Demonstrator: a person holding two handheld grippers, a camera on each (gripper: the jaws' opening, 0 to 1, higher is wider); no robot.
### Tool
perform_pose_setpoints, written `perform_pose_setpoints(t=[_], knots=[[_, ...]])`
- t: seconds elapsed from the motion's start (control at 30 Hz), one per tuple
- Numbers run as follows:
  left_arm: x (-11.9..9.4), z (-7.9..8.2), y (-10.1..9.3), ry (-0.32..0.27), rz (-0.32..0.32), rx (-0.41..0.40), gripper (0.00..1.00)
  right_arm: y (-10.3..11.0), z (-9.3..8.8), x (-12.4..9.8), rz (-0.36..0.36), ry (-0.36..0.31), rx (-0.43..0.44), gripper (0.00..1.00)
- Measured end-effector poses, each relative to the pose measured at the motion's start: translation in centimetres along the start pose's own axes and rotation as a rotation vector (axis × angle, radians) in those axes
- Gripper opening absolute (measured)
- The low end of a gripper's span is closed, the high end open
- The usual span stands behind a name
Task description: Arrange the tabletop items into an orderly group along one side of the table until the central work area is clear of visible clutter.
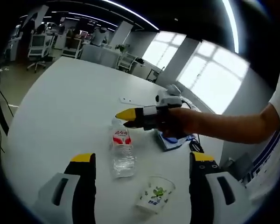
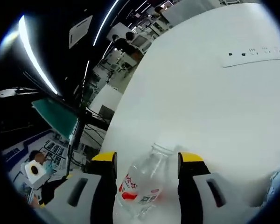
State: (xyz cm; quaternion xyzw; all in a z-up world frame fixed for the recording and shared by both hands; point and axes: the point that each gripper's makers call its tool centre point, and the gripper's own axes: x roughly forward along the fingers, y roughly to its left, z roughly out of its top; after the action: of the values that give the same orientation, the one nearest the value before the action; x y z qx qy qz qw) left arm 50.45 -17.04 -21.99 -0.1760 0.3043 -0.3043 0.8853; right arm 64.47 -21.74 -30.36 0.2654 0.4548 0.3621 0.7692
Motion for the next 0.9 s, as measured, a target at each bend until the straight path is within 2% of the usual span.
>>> perform_pose_setpoints(t=[0.5,0.73,0.9], knots=[[0.5,0.0,0.1,-0.012,-0.009,-0.009,0.84,-0.3,-0.2,1.5,0.041,-0.014,0.090,0.44],[0.7,-0.3,0.1,-0.007,-0.014,-0.008,0.84,-0.7,-0.2,2.1,0.063,-0.031,0.127,0.35],[0.9,-0.5,0.3,-0.002,-0.014,-0.013,0.83,-1.6,0.1,2.3,0.050,-0.055,0.167,0.25]])
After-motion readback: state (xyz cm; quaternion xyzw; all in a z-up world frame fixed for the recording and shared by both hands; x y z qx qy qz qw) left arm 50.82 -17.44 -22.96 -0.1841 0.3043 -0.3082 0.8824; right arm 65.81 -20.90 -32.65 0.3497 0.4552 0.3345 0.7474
